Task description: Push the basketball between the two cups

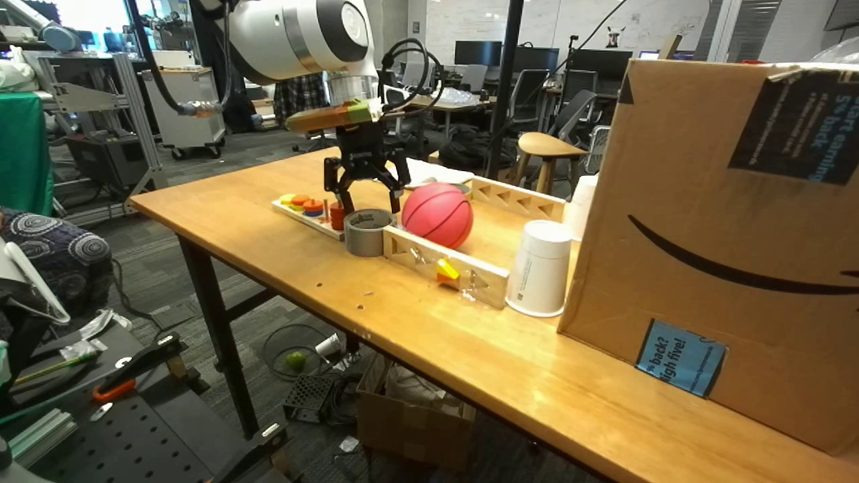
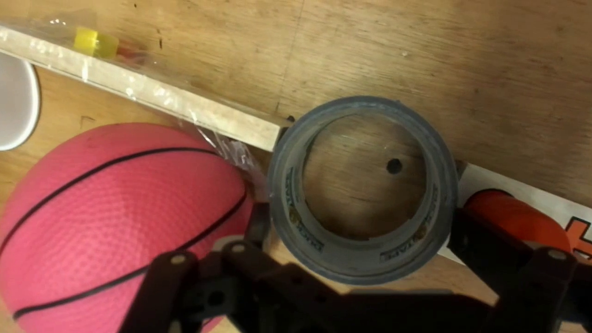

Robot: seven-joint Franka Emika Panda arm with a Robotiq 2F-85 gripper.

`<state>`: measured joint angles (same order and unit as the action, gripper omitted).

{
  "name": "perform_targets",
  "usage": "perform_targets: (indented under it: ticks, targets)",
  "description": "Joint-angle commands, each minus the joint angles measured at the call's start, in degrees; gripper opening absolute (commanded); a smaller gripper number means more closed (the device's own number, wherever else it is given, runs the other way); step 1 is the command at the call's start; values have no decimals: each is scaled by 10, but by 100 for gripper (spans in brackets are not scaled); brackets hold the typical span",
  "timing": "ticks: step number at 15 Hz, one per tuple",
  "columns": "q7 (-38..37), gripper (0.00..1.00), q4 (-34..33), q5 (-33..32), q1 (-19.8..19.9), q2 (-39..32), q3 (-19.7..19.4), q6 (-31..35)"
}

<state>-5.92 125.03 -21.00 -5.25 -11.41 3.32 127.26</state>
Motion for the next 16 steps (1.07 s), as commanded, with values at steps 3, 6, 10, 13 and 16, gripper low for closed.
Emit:
perform_targets:
  ticks: [3, 6, 10, 13, 16]
  targets:
    - [2, 100, -39, -12, 2, -22, -18, -27]
    - [17, 100, -57, 0, 12, -22, -26, -36]
    - [44, 100, -94, 30, 34, -35, -34, -49]
    - [47, 100, -121, 44, 44, -49, -39, -52]
    - [35, 100, -133, 30, 43, -47, -43, -51]
